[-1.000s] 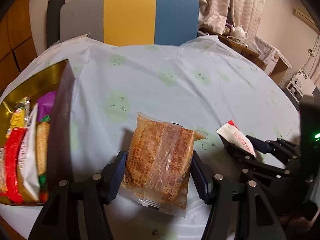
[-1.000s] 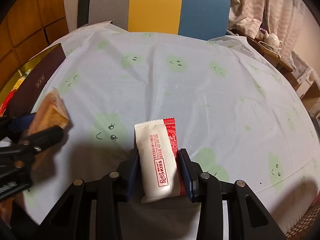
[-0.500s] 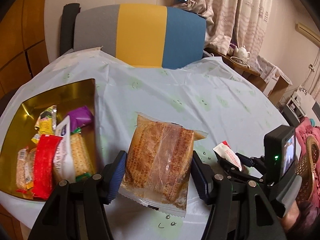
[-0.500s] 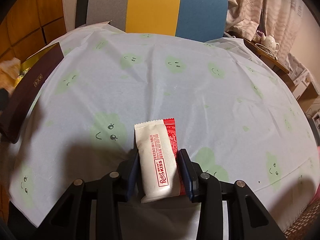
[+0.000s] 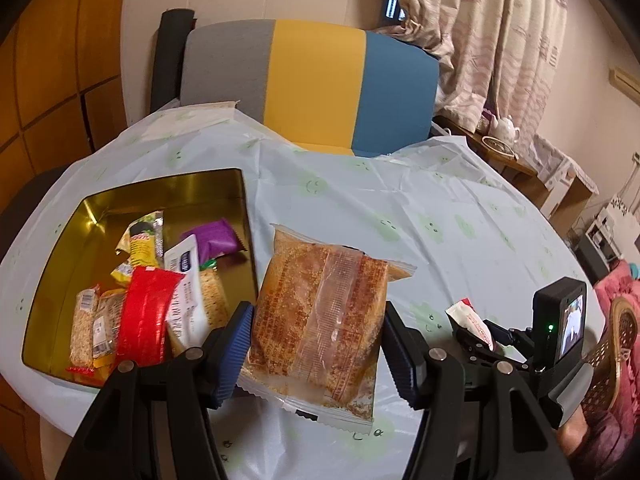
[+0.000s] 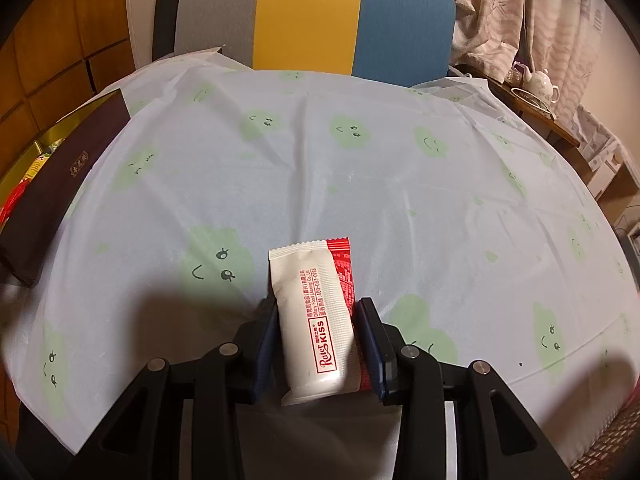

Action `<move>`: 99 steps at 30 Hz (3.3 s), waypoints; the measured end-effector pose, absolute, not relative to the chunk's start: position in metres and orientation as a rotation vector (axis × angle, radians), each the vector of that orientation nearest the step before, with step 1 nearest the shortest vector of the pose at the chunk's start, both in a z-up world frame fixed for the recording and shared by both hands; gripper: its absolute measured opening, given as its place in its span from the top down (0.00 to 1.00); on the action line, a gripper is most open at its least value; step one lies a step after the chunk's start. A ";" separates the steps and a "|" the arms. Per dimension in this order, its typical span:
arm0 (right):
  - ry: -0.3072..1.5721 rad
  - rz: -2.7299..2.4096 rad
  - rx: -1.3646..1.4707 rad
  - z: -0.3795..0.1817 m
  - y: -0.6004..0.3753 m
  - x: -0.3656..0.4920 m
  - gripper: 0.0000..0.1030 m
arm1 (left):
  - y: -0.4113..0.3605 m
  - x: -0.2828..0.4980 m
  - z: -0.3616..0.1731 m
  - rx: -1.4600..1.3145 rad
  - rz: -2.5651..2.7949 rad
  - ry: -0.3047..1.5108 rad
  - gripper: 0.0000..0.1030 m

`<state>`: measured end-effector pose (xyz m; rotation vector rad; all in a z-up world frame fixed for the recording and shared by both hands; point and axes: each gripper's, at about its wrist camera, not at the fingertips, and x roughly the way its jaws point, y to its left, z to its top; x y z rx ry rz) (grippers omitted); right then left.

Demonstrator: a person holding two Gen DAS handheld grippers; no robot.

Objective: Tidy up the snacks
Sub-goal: 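Carry the cake bag into the gold tin and open the left gripper, then carry the white packet into the gold tin and open the right gripper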

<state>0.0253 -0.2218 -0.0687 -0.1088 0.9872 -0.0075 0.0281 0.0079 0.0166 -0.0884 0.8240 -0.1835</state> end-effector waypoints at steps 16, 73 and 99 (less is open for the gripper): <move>0.975 0.016 -0.104 -0.069 -0.224 0.025 0.62 | 0.201 0.032 0.016 -0.478 0.150 0.838 0.39; 1.132 0.021 -0.067 -0.060 -0.213 0.047 0.66 | 0.134 -0.005 0.016 -0.196 0.145 0.813 0.39; 1.144 0.346 0.215 -0.021 -0.137 0.064 0.66 | 0.169 -0.011 -0.015 -0.246 0.239 0.851 0.38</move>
